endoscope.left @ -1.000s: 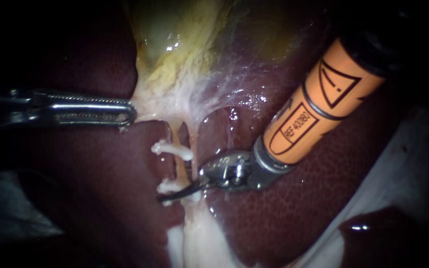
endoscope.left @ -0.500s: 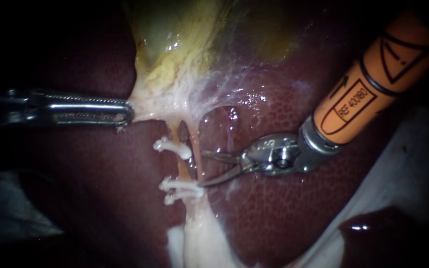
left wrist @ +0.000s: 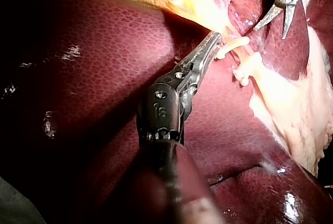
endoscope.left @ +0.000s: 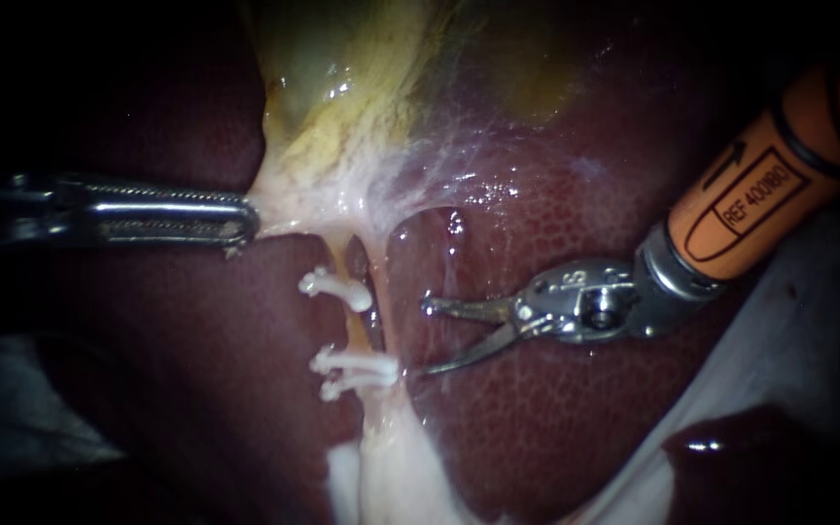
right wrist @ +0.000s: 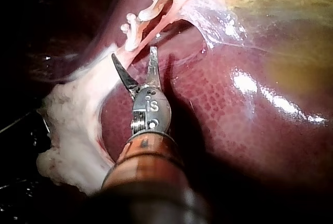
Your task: Go to the cutting position left tube
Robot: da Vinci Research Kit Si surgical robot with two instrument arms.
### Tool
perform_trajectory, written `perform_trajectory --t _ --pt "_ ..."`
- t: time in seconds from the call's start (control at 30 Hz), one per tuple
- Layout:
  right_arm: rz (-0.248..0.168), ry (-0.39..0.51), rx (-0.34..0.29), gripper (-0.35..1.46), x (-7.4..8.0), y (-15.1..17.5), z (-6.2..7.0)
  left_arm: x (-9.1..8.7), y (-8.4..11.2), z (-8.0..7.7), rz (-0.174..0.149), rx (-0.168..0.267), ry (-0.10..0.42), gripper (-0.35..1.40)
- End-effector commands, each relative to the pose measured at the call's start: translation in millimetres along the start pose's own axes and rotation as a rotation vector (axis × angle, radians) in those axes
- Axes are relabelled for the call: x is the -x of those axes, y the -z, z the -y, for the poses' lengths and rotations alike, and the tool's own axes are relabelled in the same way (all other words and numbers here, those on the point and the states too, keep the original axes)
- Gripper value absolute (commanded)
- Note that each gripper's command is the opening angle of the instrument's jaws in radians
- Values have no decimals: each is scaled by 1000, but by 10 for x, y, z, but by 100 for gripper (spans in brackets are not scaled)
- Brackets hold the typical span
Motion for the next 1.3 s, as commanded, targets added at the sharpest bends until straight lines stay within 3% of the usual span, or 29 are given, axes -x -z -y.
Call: perform_trajectory --t 0.03,0.37,0.6,1.03,1.3 --pt "-1 0 -9 127 -3 -4 2 0 -1 0 0 0 0 -35" --pt "-11 -2 -46 127 -16 -32 -1 0 -1 0 0 -1 0 -35" --pt "-10 -11 -38 127 -9 -40 -10 0 -2 0 0 -1 1 -35" --pt "-8 -13 -23 129 4 -60 -40 0 -5 0 -1 -3 0 -35" --pt "-8 -13 -22 129 5 -61 -47 1 -5 0 -1 -3 0 -35"
